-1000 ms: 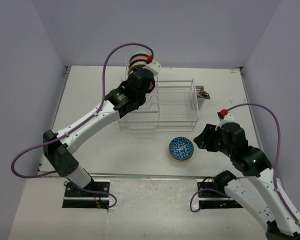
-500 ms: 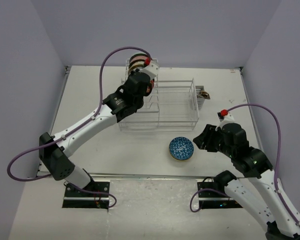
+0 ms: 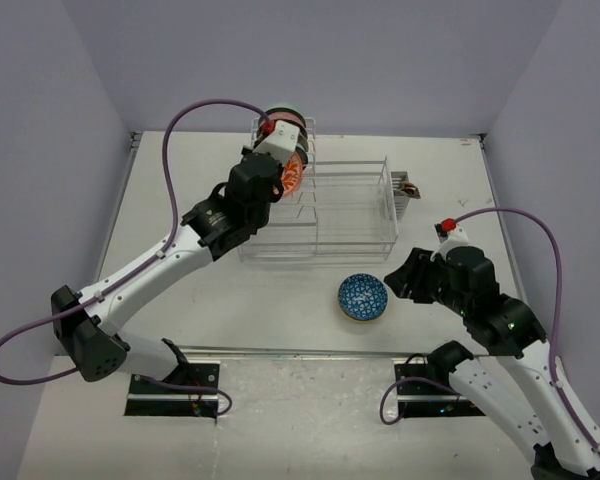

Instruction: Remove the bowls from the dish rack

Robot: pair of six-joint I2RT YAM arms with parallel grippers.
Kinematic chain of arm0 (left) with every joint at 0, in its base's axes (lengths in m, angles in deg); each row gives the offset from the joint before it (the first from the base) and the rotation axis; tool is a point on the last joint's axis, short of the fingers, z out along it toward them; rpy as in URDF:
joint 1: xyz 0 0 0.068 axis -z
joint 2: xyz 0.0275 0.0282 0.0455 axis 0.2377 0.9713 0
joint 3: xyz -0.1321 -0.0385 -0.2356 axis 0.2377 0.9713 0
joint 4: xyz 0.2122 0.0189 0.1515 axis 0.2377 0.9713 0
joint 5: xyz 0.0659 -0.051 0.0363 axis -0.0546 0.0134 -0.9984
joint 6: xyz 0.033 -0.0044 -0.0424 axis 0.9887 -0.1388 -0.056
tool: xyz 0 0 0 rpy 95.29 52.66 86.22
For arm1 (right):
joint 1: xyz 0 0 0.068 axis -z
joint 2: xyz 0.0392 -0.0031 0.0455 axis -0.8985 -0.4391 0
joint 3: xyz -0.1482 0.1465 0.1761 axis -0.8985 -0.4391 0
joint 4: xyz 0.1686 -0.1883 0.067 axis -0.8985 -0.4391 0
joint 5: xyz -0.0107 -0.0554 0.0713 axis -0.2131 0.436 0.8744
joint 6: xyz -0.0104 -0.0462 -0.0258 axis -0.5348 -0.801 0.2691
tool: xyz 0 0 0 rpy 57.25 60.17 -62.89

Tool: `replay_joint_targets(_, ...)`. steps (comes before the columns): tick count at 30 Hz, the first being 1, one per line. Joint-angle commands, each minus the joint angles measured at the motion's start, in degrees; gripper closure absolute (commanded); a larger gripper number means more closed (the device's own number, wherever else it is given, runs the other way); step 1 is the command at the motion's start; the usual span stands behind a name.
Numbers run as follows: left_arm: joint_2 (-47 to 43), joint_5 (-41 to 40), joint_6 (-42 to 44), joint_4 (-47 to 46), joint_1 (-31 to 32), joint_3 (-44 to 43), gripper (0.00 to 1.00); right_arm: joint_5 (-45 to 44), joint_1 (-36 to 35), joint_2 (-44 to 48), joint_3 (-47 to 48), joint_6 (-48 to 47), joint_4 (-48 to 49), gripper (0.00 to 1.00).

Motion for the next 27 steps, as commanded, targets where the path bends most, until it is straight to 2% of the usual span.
replay_joint_targets(1,-2.35,-0.29,-3.72,-5.3,0.34,0.05,1.0,1.69,-0.1,0.61,1.25,-0.77,2.2,0.5)
replay_joint_targets(11,-3.41,1.82,-6.0,-3.54,0.34,0.93,1.0,3.0,-0.18,-0.53,1.25,-0.77,4.04,0.5)
replay_joint_targets(22,-2.98,2.88,-16.28,7.25,0.08,-3.46,1.0,15.21,-0.18,-3.17,3.62,-0.24,11.16,0.5)
replay_joint_targets(27,-2.8,4.63,-20.24,10.78,-0.89,-6.0,1.0,17.51,-0.18,-3.78,4.94,0.02,12.21,0.5)
